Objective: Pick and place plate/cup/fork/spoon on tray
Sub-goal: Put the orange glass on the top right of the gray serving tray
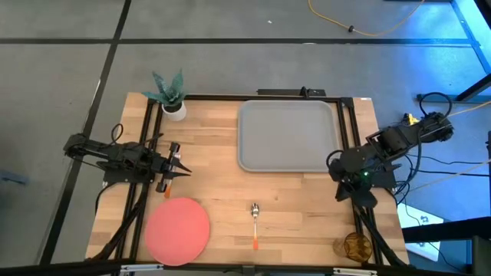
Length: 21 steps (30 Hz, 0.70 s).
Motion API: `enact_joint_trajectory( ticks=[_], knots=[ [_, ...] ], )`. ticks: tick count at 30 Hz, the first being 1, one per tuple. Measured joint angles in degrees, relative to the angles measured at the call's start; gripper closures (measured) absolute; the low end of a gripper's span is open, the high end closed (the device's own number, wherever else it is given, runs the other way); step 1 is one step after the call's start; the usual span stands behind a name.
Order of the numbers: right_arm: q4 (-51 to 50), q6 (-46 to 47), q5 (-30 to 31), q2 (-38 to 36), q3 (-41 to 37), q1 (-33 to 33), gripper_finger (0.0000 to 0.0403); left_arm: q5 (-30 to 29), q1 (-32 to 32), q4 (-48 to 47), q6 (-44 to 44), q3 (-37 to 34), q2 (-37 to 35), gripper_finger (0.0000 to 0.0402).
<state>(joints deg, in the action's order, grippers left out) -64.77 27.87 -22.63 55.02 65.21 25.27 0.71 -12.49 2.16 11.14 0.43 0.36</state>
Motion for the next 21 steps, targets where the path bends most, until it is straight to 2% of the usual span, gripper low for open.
enact_joint_trajectory(
  ticks=[3, 13, 21],
  knots=[
    [-0.61, -4.29, 0.00, 0.00, 0.00, 2.02, 0.0355, 0.00, 0.00, 0.02, 0.02, 0.00, -0.02, 0.0356],
    [-2.04, -3.93, 0.01, 2.58, 0.00, 10.13, 0.0355, 0.00, -0.02, 0.00, 0.02, 0.00, -0.02, 0.0356],
    [0.01, 5.23, 0.05, 6.36, -0.02, 13.80, 0.0354, 0.01, -0.01, 0.00, 0.01, 0.00, -0.02, 0.0356]
  ],
)
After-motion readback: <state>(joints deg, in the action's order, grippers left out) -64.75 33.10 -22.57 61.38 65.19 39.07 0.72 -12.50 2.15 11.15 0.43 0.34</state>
